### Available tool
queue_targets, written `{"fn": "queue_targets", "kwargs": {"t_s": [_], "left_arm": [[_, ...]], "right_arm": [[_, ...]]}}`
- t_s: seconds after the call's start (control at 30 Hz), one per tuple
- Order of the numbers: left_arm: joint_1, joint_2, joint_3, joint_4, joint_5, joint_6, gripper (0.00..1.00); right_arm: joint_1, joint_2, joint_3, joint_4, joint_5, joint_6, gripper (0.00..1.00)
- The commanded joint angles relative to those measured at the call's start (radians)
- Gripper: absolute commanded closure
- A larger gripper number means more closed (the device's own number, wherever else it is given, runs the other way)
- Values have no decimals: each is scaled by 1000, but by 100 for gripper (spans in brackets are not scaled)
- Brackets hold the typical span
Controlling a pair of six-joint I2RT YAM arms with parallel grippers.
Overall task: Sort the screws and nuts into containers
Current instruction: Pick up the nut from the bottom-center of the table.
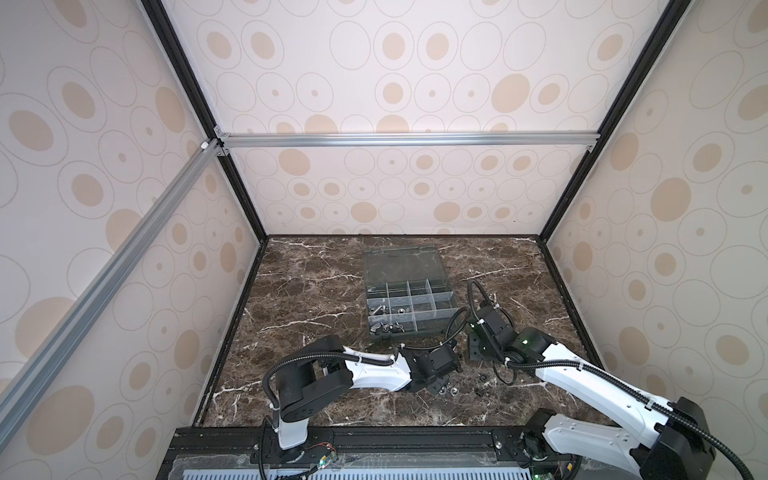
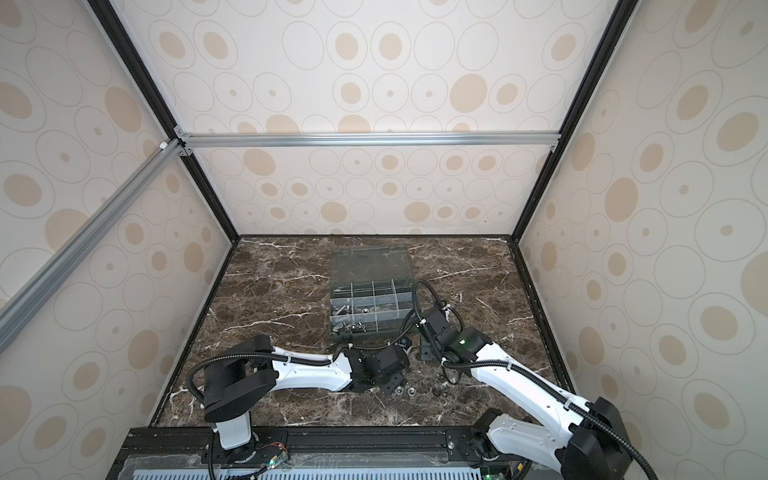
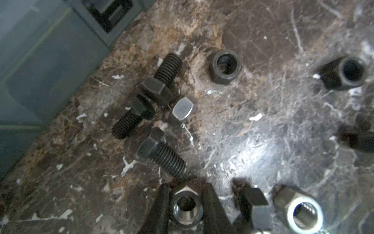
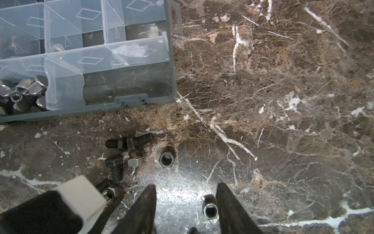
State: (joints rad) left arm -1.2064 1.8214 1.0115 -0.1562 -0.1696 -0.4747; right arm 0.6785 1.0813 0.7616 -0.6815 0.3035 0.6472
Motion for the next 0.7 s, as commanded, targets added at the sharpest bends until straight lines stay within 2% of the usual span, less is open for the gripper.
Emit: {"fn": "queue_targets", "kwargs": {"t_s": [0.0,0.17,0.33,0.67], "left_arm": [[-6,-81,-21,-26,-39,-16,81],[17,-170,-48,-30,-54,-13,82],[80,-241,-44,-33,-62,21,81],[354,-248,31,-5,-7,141,81]], "right_arm": [[-12,-17,-11,-24,8,12,49],[-13,-19,-7,-26,8,9,49],[-16,-21,-5,-29,8,9,49],[-16,-38,-5,-39,5,18,49]]}}
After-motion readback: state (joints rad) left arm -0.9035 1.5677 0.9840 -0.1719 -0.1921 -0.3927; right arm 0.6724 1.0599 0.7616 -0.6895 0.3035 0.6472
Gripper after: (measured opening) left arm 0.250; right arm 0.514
